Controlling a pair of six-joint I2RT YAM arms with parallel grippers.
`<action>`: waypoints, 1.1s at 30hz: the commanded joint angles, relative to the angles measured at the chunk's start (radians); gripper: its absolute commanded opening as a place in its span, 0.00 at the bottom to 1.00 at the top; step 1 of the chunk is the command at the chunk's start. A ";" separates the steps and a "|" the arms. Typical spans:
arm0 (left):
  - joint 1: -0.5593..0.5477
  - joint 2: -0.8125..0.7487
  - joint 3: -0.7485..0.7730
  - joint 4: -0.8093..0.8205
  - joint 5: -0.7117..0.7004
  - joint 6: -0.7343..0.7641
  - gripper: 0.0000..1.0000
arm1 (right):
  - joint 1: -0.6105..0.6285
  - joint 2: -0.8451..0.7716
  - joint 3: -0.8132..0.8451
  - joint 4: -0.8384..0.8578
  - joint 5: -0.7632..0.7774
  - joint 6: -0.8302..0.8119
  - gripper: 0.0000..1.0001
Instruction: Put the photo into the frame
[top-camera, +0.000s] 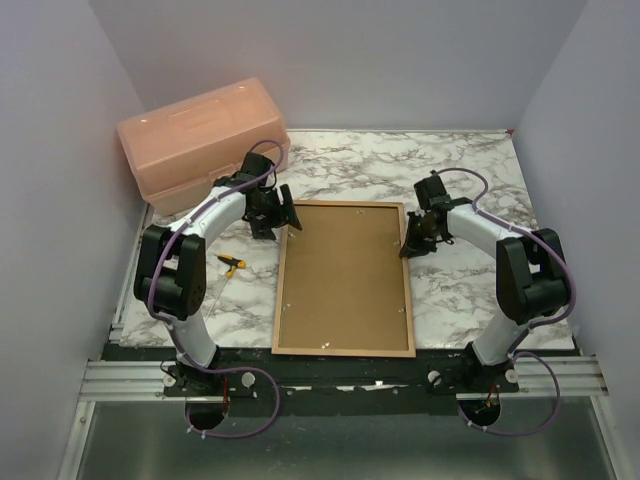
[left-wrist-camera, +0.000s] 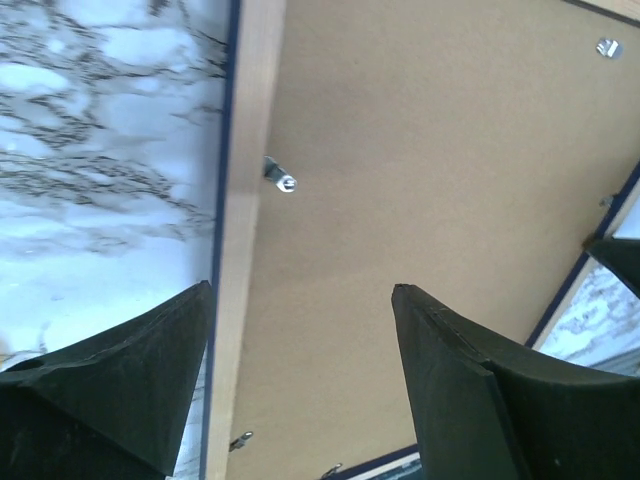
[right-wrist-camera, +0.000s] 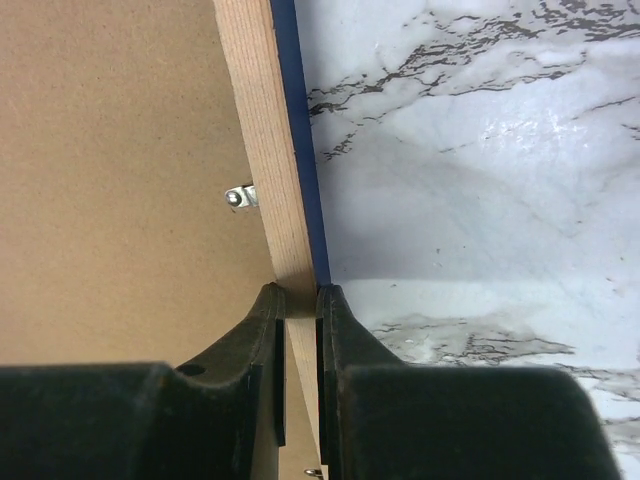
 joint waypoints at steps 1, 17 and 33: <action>0.011 -0.012 0.039 -0.072 -0.121 0.025 0.77 | 0.011 -0.019 0.017 -0.092 0.166 -0.049 0.11; -0.019 0.194 0.210 -0.132 -0.135 0.009 0.72 | 0.077 -0.031 0.012 -0.060 0.196 -0.208 0.00; -0.072 0.265 0.251 -0.171 -0.186 0.029 0.53 | 0.091 -0.015 0.020 -0.036 0.170 -0.201 0.00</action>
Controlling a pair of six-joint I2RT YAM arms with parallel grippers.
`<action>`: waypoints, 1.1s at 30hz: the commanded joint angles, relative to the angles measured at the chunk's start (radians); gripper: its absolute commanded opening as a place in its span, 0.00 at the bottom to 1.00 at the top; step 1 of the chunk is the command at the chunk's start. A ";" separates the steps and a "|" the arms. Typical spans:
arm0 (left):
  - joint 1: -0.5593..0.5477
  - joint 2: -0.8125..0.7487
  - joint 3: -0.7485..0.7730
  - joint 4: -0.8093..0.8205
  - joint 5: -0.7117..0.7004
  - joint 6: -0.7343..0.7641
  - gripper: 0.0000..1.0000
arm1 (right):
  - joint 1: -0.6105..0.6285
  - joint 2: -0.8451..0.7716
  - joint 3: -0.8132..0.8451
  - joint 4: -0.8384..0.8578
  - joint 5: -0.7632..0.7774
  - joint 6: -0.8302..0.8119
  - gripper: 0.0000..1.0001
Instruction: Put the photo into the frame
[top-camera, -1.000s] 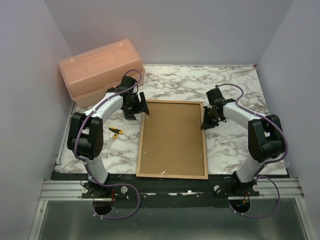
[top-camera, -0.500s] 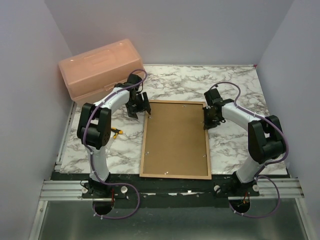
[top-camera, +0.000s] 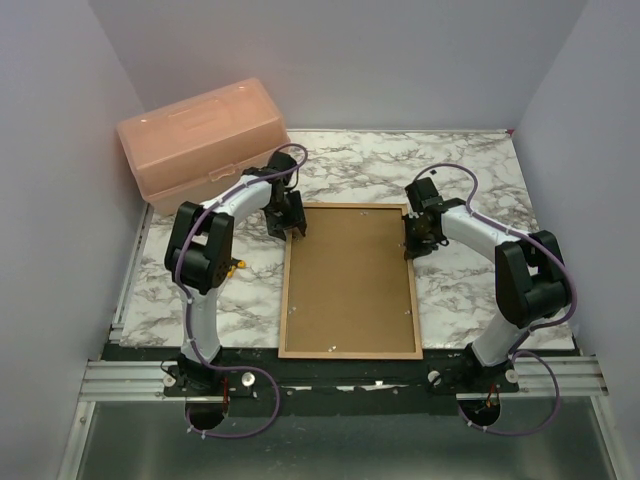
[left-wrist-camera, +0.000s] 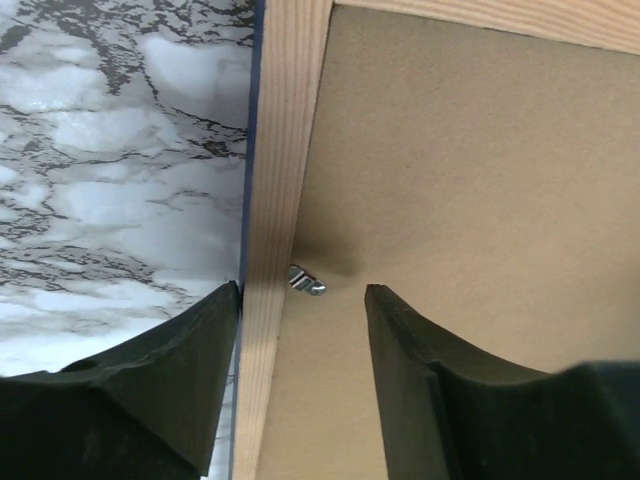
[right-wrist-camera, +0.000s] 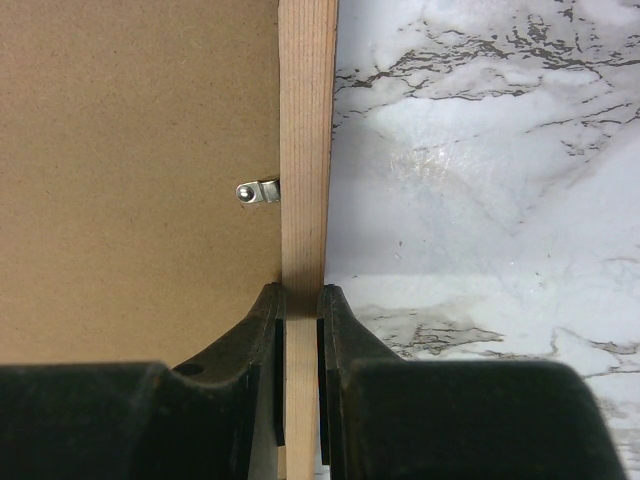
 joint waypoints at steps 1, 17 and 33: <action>-0.011 0.023 0.026 -0.042 -0.055 0.020 0.51 | 0.010 0.006 0.009 0.002 0.015 -0.025 0.00; -0.013 0.066 0.043 -0.026 -0.152 0.005 0.51 | 0.010 0.010 -0.013 0.016 -0.032 -0.020 0.00; -0.012 0.047 0.009 0.002 -0.114 0.040 0.08 | 0.010 0.007 -0.028 0.019 -0.031 -0.013 0.00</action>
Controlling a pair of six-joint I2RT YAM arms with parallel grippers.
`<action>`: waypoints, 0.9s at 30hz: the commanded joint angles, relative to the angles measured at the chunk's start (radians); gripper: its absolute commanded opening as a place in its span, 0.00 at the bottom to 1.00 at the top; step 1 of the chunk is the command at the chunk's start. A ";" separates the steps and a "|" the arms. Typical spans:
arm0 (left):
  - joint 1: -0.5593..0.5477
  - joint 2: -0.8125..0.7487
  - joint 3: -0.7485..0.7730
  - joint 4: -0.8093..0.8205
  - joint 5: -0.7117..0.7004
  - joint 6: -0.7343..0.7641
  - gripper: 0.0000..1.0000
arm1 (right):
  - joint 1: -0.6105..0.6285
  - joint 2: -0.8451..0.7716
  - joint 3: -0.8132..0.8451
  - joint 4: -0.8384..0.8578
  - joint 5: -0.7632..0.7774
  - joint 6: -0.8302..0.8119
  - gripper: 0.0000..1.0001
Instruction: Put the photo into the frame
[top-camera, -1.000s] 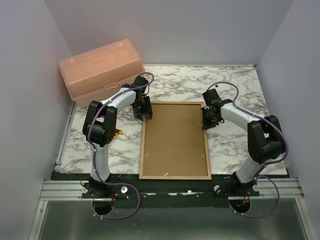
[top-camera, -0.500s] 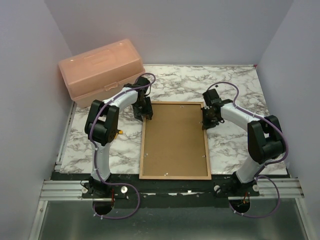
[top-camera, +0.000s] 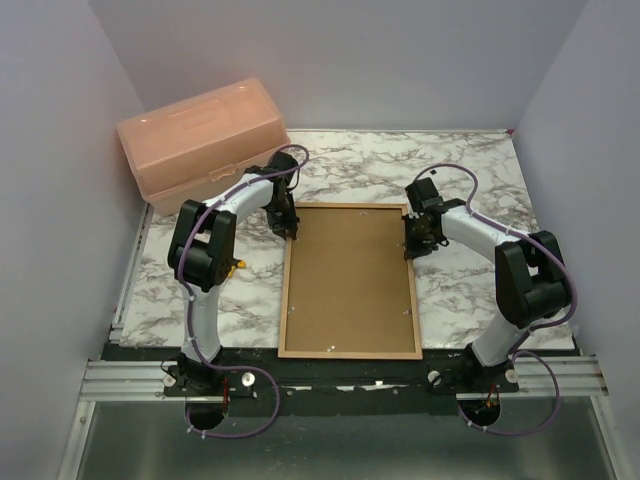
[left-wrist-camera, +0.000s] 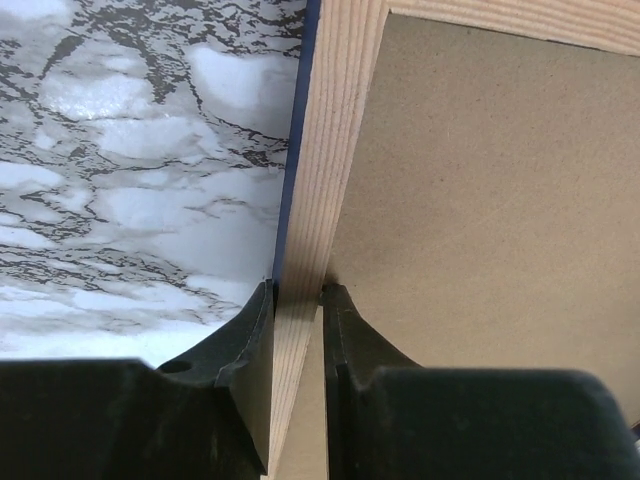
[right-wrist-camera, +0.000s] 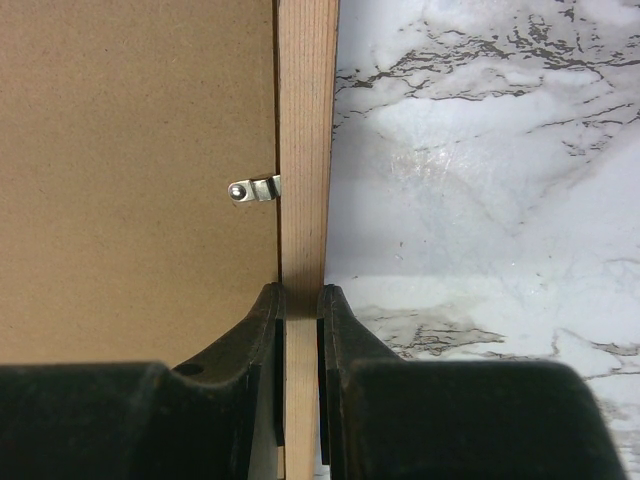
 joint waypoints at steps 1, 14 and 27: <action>-0.006 0.003 -0.031 0.056 -0.025 0.023 0.08 | 0.010 0.007 -0.021 0.012 -0.023 -0.013 0.00; 0.023 -0.198 -0.136 0.099 0.109 0.000 0.57 | 0.010 0.069 0.074 0.034 -0.078 -0.002 0.00; 0.027 -0.398 -0.465 0.139 0.103 -0.014 0.67 | 0.010 0.344 0.470 0.118 -0.147 -0.153 0.06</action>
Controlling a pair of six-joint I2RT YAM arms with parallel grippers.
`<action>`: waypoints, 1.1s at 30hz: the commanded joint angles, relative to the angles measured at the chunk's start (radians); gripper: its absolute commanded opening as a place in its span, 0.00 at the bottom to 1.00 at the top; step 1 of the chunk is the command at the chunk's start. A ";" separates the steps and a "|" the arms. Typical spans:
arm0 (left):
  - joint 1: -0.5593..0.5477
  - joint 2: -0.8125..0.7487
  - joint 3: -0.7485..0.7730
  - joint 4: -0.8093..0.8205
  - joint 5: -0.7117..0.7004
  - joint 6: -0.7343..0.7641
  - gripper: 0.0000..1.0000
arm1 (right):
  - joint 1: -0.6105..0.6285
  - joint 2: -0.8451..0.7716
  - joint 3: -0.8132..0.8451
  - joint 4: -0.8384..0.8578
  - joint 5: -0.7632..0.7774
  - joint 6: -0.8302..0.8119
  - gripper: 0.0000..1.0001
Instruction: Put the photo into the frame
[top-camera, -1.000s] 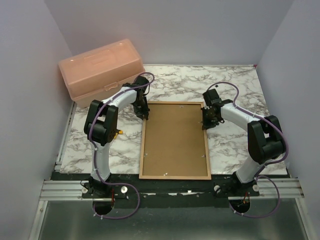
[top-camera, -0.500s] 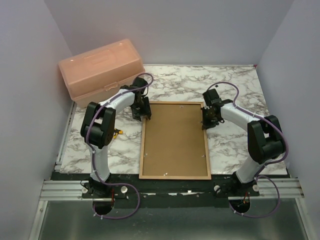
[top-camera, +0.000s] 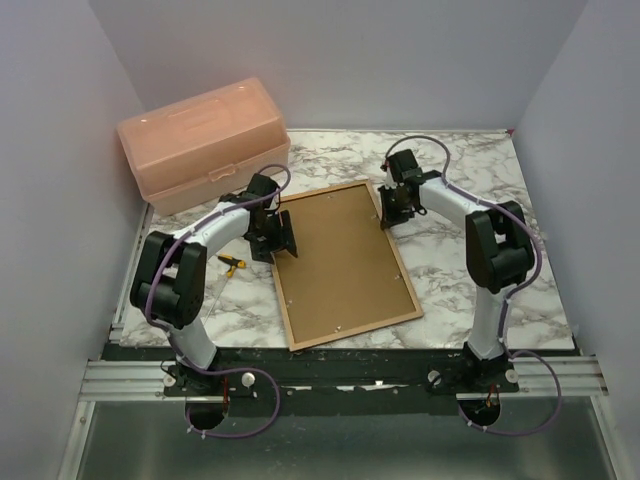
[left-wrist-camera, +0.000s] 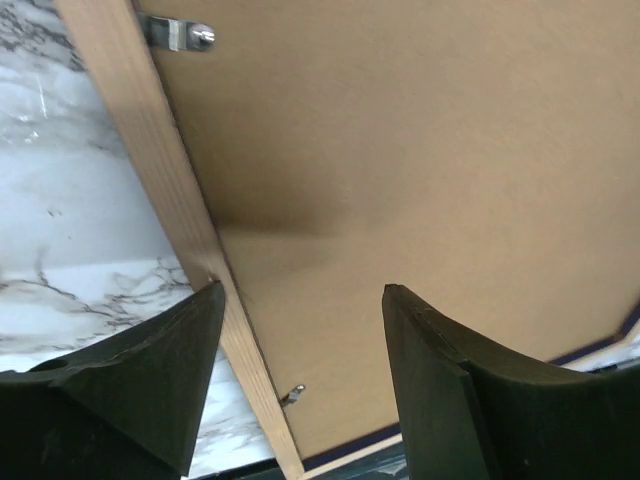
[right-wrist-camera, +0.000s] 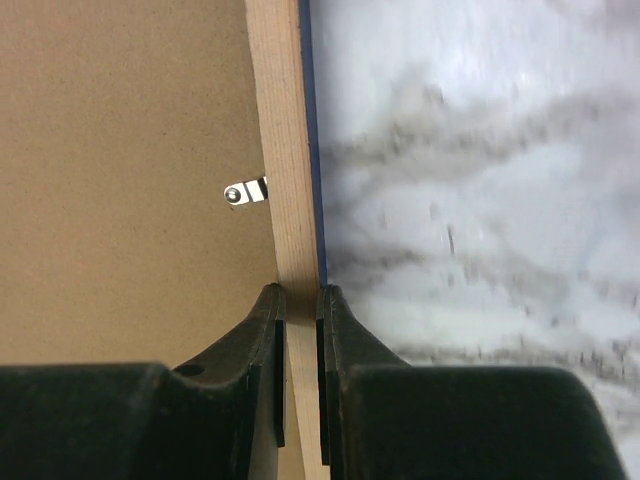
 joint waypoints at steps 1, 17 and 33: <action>0.000 -0.077 -0.095 -0.006 -0.052 -0.005 0.67 | 0.003 0.096 0.157 0.083 -0.036 -0.067 0.09; -0.032 -0.108 -0.245 0.130 0.137 -0.059 0.50 | -0.013 -0.226 -0.033 -0.007 -0.035 0.234 1.00; -0.208 -0.095 -0.214 0.276 0.188 -0.281 0.63 | -0.051 -0.730 -0.470 -0.405 0.007 0.543 0.95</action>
